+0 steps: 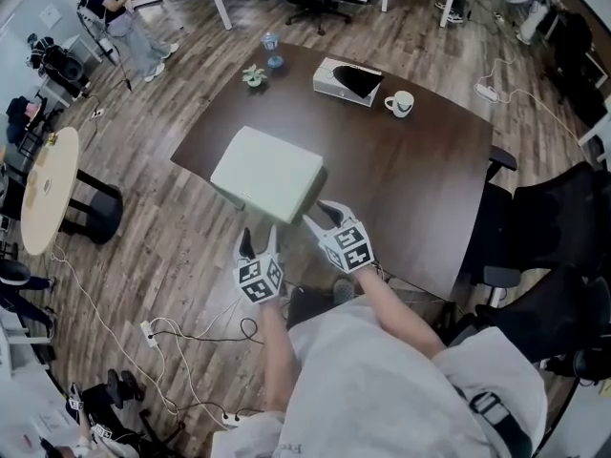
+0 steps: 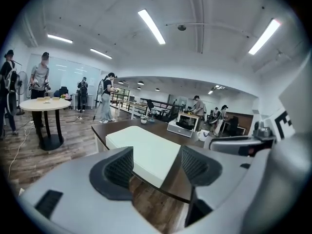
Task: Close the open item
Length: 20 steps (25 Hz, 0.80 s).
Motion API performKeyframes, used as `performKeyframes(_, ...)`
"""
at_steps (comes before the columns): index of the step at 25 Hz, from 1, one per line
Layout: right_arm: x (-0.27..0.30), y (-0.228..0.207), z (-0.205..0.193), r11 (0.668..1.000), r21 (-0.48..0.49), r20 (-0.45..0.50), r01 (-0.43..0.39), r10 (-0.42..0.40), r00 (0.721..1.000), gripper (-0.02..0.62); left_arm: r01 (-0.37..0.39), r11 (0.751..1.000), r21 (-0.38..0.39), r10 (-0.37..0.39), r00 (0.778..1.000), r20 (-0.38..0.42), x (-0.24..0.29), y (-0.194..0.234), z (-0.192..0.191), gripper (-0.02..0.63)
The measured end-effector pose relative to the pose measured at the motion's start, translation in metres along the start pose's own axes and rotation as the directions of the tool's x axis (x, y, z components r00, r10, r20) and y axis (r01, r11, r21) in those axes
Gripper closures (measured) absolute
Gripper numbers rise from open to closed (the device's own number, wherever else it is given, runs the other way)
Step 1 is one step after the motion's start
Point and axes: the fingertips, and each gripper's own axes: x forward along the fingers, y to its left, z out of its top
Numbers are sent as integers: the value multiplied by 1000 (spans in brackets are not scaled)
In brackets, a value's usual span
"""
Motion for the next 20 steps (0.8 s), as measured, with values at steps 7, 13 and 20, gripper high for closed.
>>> performKeyframes(7, -3, -5, 5, 1000, 12, 23, -9, 9, 1000, 450, -45, 998, 48, 42, 997, 64, -4, 2, 20, 422)
performKeyframes(13, 1, -12, 19, 1000, 7, 51, 6, -6, 999, 500, -59, 996, 68, 54, 996, 67, 3, 4, 26, 555)
performKeyframes(20, 13, -16, 25, 1000, 21, 56, 14, -15, 998, 562, -16, 997, 81, 11, 998, 54, 8, 4, 31, 597)
